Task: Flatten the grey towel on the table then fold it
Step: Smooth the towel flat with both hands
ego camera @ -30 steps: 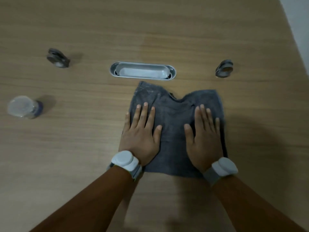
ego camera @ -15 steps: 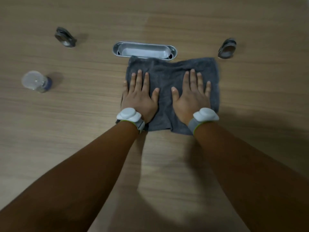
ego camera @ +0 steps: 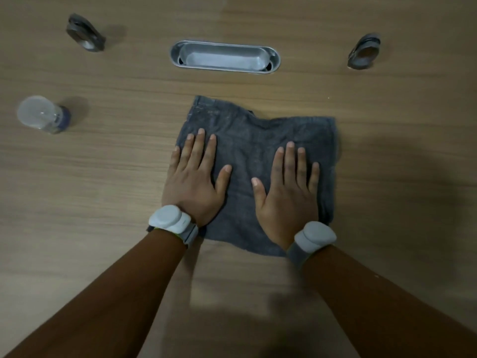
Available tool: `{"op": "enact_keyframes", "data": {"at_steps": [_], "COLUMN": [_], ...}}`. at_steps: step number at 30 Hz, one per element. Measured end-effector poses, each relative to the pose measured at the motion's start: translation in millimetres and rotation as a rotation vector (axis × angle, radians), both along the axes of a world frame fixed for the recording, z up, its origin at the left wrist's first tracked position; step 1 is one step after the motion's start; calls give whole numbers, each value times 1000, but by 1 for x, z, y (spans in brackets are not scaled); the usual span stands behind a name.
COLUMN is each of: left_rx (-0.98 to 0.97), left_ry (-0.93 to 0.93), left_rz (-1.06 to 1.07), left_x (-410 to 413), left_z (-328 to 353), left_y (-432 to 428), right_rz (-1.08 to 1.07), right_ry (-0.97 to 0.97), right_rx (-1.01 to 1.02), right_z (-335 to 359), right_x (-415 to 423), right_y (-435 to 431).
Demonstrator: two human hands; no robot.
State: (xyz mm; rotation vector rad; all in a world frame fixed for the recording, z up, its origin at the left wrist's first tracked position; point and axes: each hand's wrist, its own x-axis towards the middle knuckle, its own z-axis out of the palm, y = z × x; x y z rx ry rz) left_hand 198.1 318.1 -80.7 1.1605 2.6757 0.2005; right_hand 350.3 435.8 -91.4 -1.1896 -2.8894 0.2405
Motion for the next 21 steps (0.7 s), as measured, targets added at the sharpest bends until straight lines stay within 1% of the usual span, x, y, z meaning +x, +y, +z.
{"op": "enact_keyframes", "data": {"at_steps": [3,7,9,11,16,18,21], "left_rx": [17,16,24,42,45,48,66], "left_ry": [9,24,20,29,67,54,20], "left_rz": [63,141,163,154,88,75,55], "left_x": [-46,-135,-158,-168,-162,-174,-219], "left_z": [-4,-6,-6,-6,-11,-15,-20], "left_y": [2,4,7,1,-24,-11,30], "right_rz": [7,24,14,9,142,224,297], "right_ry": [8,32,35,49,85,66,16], "right_rx": [-17,-38,-25,3,46,37,-17], "right_z": [1,0,-1,-6,-11,-9,-5], "right_x": [-49,-147,-176,-191,-202,-233,-300], "right_y": [2,3,2,-7,-18,-6,30]}}
